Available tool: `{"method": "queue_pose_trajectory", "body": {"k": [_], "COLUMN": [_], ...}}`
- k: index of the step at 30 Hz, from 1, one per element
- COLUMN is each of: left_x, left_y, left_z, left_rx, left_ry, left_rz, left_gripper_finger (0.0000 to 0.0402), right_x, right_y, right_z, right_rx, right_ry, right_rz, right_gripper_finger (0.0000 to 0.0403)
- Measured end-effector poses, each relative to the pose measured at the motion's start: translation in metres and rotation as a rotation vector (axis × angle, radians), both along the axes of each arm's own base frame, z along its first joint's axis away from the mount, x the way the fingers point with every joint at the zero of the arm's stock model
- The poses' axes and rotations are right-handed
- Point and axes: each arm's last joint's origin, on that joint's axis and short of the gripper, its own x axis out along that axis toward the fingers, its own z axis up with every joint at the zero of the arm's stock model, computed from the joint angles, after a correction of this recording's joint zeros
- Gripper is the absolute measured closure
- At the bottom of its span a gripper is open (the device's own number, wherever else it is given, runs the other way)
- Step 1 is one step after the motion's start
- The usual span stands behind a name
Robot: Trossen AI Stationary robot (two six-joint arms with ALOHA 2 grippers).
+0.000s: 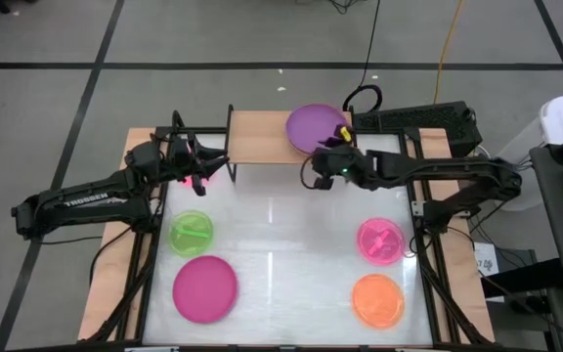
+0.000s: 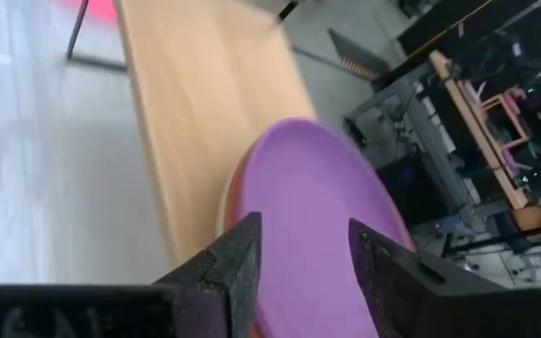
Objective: Place and stack plates onto a shelf
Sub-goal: Stack the purple plate on top of the brown plate on the shelf, then stack the pink plate on top of the purple plate on the shelf
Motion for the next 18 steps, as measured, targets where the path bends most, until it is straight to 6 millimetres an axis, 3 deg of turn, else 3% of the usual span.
{"method": "queue_pose_trajectory", "body": {"k": [5,12,18], "left_x": [0.001,0.017,0.03], "left_y": [-0.002,-0.009,-0.026], "left_z": [-0.004,-0.023,-0.043], "left_rx": [-0.131,-0.192,-0.23], "left_ry": [0.016,0.16,0.326], "left_rz": [-0.018,-0.106,-0.281], "left_gripper_finger": [0.028,0.028,0.028], "right_x": [-0.019,-0.04,-0.041], "right_y": [0.018,0.064,0.099], "right_z": [0.029,0.062,0.057], "right_rx": [0.059,0.28,0.246], "right_ry": [-0.185,-0.422,-0.434], "right_rz": [0.039,0.382,0.56], "right_gripper_finger": [0.0261,0.0262,0.0262]}}
